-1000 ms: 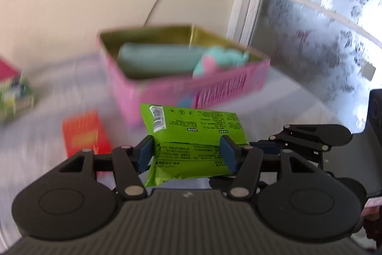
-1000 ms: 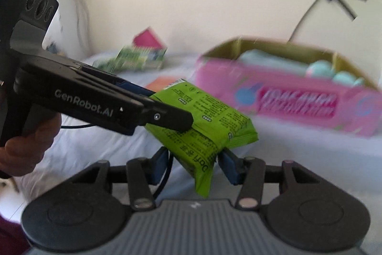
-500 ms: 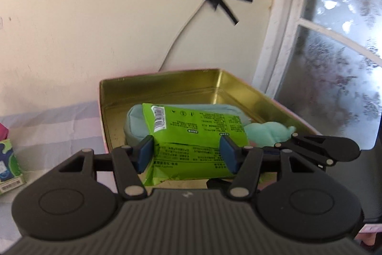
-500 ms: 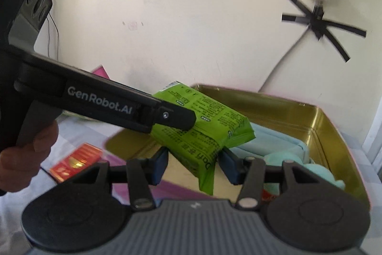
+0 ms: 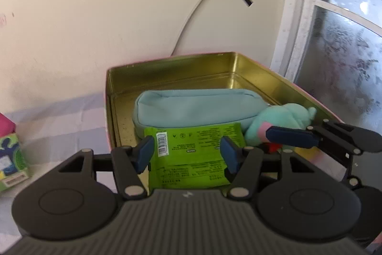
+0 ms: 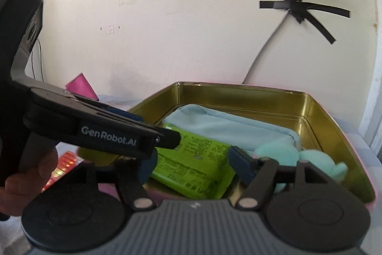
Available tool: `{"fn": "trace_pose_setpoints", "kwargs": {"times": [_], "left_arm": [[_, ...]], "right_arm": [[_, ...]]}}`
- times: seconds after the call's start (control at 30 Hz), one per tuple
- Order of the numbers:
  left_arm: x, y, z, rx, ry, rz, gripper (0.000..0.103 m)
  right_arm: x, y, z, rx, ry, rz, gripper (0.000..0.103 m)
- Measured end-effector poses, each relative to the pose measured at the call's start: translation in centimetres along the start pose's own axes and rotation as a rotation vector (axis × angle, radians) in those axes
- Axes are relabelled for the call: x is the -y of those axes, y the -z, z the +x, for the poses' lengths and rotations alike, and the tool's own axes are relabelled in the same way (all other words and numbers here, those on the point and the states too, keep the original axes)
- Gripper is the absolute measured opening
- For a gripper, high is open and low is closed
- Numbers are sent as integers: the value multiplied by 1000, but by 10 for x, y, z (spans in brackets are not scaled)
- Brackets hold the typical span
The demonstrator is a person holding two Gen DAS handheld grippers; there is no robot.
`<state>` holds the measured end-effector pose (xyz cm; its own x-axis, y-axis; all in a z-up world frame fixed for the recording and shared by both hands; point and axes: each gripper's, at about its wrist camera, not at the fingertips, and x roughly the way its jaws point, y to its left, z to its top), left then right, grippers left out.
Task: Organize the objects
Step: 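Carry the snack pack into the tin and open both grippers, then move both grippers to the red cigarette box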
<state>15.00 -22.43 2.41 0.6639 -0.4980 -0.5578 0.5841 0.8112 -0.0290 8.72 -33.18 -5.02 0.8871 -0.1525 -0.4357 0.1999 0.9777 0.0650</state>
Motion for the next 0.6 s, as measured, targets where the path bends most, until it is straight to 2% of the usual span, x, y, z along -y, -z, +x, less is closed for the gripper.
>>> {"fn": "trace_pose_setpoints", "kwargs": {"times": [0.23,0.4,0.6], "left_arm": [[16,23,-51,33,-22,15,63],[25,50,-69,12,-47,32,64],[18,80,-80,-19,-77,16,64]], "right_arm": [[-16,29,-60,104,56,161,71],[-21,54,-72,34,23,288,71],[-44,69,-73,-36,-6,272,71]]}}
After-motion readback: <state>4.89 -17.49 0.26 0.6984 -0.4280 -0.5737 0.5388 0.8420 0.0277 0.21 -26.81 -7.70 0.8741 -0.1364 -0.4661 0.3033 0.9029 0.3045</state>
